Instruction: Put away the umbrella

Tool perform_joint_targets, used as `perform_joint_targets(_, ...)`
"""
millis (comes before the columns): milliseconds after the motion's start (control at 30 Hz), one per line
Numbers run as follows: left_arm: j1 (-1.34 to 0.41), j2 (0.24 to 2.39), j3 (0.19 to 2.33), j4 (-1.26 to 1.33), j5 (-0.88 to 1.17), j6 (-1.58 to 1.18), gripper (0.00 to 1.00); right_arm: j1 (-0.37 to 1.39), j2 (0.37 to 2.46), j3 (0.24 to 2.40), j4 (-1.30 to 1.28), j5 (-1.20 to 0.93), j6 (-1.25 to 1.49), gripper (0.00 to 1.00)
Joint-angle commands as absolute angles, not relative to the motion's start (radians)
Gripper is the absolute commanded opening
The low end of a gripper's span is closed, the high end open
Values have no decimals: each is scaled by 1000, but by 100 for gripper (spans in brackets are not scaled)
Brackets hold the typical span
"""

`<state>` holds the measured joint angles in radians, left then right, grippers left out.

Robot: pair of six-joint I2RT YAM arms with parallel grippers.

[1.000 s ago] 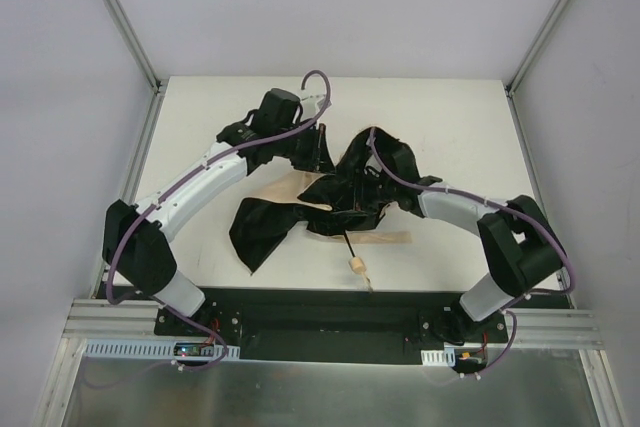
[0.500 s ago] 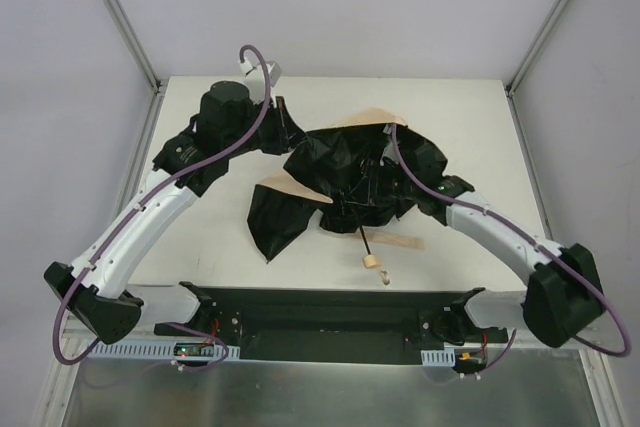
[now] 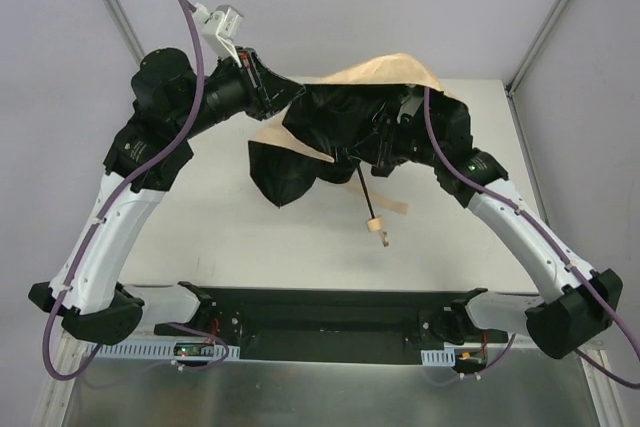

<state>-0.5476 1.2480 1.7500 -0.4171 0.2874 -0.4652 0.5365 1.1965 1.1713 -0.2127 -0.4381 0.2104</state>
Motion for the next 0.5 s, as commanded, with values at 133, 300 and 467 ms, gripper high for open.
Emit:
perform_joint_targets(133,-535,978,1545,-344,419,-506,85,407,1354,1339,124,-929,186,0)
perform_joint_targets(300,-531,783,1408,-391,100,-630,82,387,1376,1370,242,-1110,245,0)
perform_joint_targets(467,-529,849,1452,-385,180,-746,99,393,1335,1321,308,-1206,302,0)
